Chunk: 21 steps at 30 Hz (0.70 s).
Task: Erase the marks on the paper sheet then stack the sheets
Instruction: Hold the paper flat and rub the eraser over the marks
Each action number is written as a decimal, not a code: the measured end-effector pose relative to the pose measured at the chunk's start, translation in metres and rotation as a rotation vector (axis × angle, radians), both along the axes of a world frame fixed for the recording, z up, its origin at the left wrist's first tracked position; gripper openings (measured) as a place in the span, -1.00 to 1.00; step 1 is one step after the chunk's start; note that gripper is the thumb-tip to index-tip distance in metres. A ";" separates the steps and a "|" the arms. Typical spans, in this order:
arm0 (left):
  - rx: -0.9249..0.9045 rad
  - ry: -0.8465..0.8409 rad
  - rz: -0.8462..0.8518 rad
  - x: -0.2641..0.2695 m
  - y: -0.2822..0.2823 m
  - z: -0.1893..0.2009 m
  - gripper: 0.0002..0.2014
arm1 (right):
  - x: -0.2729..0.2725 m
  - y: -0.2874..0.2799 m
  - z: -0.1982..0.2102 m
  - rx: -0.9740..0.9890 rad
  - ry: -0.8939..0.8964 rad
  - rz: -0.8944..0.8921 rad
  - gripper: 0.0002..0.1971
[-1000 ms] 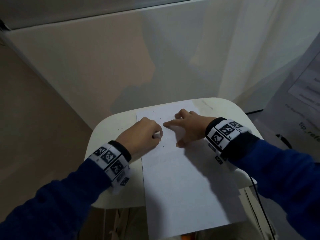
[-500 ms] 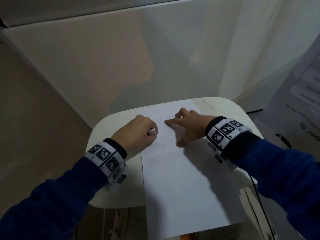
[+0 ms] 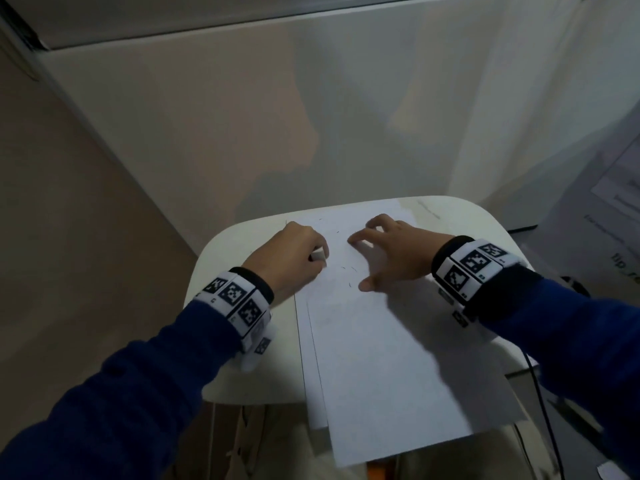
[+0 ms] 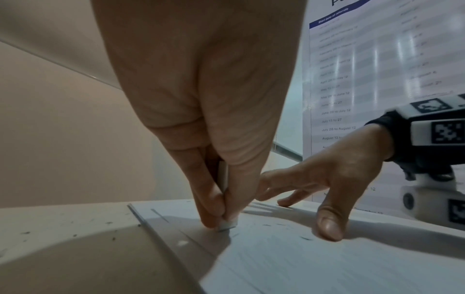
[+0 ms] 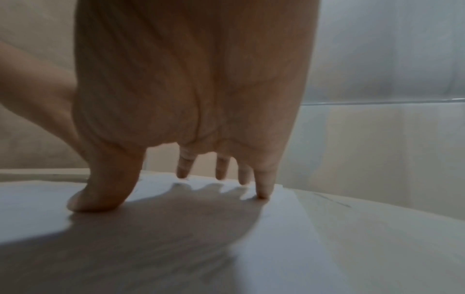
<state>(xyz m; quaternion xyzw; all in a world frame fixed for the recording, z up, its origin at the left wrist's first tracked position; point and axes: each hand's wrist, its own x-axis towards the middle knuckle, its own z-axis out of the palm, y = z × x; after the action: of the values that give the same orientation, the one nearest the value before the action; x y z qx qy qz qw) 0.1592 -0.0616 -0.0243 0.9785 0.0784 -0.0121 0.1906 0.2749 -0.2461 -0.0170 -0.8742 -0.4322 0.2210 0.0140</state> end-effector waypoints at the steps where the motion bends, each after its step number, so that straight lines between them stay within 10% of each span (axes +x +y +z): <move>1: -0.001 -0.021 0.011 0.000 0.002 -0.001 -0.83 | -0.001 0.002 0.002 0.023 0.000 0.034 -0.10; 21: 0.049 0.080 -0.053 -0.015 0.005 0.007 -0.83 | -0.012 0.022 -0.011 -0.174 -0.062 0.149 -0.16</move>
<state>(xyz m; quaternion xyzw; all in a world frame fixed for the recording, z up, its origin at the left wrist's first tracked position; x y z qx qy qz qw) 0.1440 -0.0568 -0.0174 0.9833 0.0604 -0.0541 0.1630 0.2633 -0.2238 -0.0277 -0.8440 -0.4754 0.2308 -0.0917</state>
